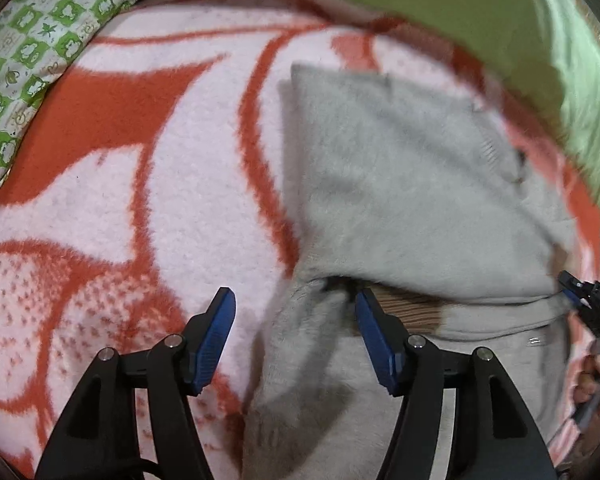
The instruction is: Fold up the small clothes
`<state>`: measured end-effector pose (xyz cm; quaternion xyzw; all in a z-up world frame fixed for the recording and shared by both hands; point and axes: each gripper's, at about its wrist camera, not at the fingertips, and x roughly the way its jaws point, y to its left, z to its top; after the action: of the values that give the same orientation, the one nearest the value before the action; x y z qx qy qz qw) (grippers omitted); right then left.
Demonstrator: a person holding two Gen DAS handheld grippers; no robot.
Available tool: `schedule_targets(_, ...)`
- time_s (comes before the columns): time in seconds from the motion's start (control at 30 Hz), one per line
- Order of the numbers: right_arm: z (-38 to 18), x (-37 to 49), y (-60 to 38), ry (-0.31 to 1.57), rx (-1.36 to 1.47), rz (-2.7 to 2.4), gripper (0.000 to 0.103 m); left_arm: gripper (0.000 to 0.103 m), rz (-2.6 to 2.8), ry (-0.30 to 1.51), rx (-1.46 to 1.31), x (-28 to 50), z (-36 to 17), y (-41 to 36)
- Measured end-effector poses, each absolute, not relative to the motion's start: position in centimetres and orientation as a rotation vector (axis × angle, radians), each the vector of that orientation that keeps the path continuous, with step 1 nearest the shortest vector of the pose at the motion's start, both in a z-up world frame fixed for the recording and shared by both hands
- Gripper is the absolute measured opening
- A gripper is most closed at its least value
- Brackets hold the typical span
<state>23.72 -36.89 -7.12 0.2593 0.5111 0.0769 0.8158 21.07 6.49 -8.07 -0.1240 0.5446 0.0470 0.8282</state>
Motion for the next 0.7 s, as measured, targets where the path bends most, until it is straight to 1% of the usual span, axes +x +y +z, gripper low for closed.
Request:
schedule_targets(0.03, -7.2, 23.7, -37.0, 1.100, 0.566, 0.166, 0.007, 0.063, 0.138, 1.181, -0.241, 21.3, -8.7, 6.5)
schedule_targets(0.13, -6.1, 22.5, -37.7, 1.054, 0.547, 0.142, 0.006, 0.064, 0.167, 1.186, -0.283, 21.3, -9.6, 7.4)
schedule_targets(0.2, -6.6, 22.4, -38.0, 1.091, 0.525, 0.130, 0.006, 0.064, 0.168, 1.183, -0.294, 21.3, -9.5, 7.6)
schedule_targets(0.23, -7.4, 22.7, -38.0, 1.129, 0.516, 0.139, 0.007, 0.064, 0.170, 1.183, -0.288, 21.3, -9.5, 7.5)
schedule_targets(0.3, -7.5, 22.7, -38.3, 1.141, 0.532, 0.151, 0.008, 0.064, 0.171, 1.186, -0.276, 21.0, -9.2, 7.3)
schedule_targets(0.53, -2.7, 18.5, -39.6, 1.050, 0.562, 0.245, 0.013, 0.063, 0.131, 1.193, -0.275, 16.1, -6.8, 8.7)
schedule_targets(0.6, -1.6, 16.4, -40.0, 1.040, 0.545, 0.271, 0.016, 0.063, 0.093, 1.207, -0.279, 13.9, -6.5, 9.3)
schedule_targets(0.67, -0.9, 13.5, -40.3, 1.031, 0.518, 0.299, 0.032, 0.063, 0.049, 1.207, -0.255, 11.6, -6.0, 9.2)
schedule_targets(0.7, -0.6, 12.2, -40.4, 1.025, 0.509, 0.309, 0.050, 0.063, 0.020, 1.207, -0.230, 10.2, -5.7, 8.9)
